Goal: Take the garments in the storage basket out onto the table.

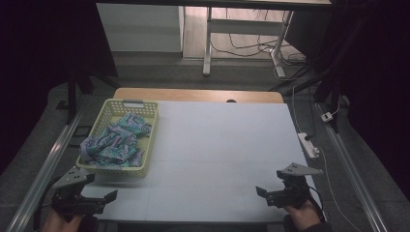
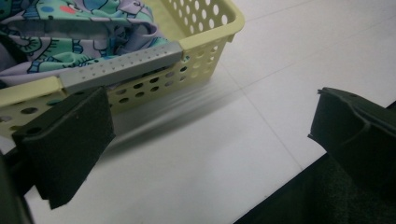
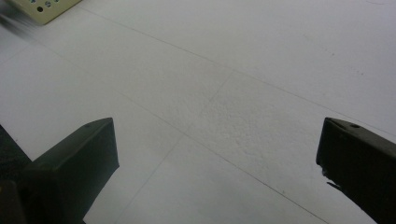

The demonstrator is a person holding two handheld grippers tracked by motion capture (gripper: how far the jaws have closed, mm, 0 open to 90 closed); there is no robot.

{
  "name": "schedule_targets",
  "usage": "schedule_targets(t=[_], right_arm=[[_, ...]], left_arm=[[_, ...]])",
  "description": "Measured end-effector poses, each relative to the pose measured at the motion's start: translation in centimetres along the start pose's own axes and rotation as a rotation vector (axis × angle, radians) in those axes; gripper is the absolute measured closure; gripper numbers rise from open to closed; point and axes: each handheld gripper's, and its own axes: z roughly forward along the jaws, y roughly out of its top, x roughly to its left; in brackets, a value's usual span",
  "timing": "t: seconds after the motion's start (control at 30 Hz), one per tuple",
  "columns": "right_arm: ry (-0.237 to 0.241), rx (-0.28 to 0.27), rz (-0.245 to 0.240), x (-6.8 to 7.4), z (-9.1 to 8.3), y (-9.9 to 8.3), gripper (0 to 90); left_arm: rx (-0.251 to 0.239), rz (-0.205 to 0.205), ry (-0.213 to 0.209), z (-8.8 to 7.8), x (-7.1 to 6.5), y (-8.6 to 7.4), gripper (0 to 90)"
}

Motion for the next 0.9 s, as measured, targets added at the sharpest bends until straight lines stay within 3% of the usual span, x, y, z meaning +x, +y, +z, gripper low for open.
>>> schedule_targets(t=[0.13, 0.33, 0.53, 0.77, 0.9], right_arm=[[0.000, 0.005, -0.001, 0.0, 0.0, 0.0, 0.0], [0.002, 0.009, 0.000, 0.0, 0.1, 0.0, 0.0], [0.003, 0.014, -0.001, 0.0, 0.2, 0.0, 0.0], [0.005, 0.020, -0.005, 0.0, 0.2, 0.1, 0.0], [0.006, 0.022, -0.005, 0.0, 0.2, 0.1, 0.0]], left_arm=[[0.004, -0.004, -0.028, 0.2, 0.0, 0.3, 0.0], [0.007, 0.023, -0.041, 0.5, 0.2, 0.8, 0.0], [-0.001, -0.005, -0.044, 0.3, 0.9, 1.3, 0.0], [0.022, -0.026, -0.005, 0.1, 2.1, 1.4, 0.0], [0.035, -0.013, 0.031, 0.2, 2.9, 1.7, 0.0]])
